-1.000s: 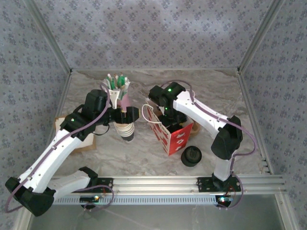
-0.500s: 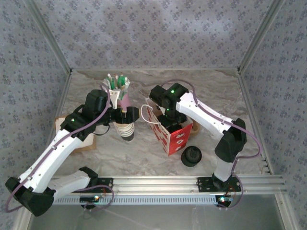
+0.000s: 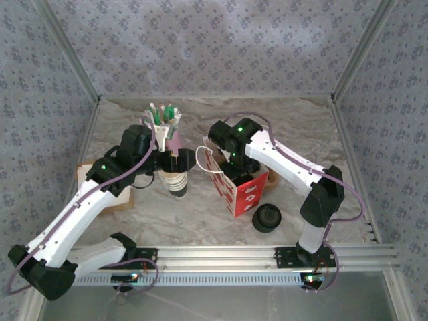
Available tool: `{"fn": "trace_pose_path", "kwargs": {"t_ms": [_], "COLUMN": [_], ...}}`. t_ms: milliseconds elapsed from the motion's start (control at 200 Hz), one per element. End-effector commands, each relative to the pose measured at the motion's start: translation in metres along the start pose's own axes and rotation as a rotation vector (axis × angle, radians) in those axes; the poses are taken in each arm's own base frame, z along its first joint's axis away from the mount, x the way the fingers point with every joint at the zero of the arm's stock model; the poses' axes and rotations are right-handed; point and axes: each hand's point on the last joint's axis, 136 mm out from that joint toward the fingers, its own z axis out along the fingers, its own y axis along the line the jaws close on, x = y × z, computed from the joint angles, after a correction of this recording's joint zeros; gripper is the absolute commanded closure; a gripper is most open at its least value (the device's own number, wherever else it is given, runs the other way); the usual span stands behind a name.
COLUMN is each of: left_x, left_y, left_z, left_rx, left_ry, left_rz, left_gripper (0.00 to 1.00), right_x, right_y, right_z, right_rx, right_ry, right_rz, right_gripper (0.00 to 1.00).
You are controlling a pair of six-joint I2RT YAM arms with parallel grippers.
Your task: Pack the takeout coffee
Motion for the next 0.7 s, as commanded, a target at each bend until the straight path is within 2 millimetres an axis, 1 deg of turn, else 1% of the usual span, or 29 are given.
{"fn": "trace_pose_path", "kwargs": {"t_ms": [0, 695], "left_x": [-0.0051, -0.0056], "left_y": [-0.0032, -0.0039], "left_z": [-0.0006, -0.0002], "left_rx": [0.004, 0.007], "left_ry": [-0.023, -0.023], "left_rz": [0.008, 0.007], "left_gripper": [0.01, 0.00], "right_x": [0.0047, 0.0041], "right_y": [0.0020, 0.0031], "right_z": [-0.0089, -0.0079], "right_rx": [-0.014, -0.014], "right_ry": [-0.017, -0.018], "right_rz": [-0.023, -0.026], "right_gripper": [0.33, 0.33]}}
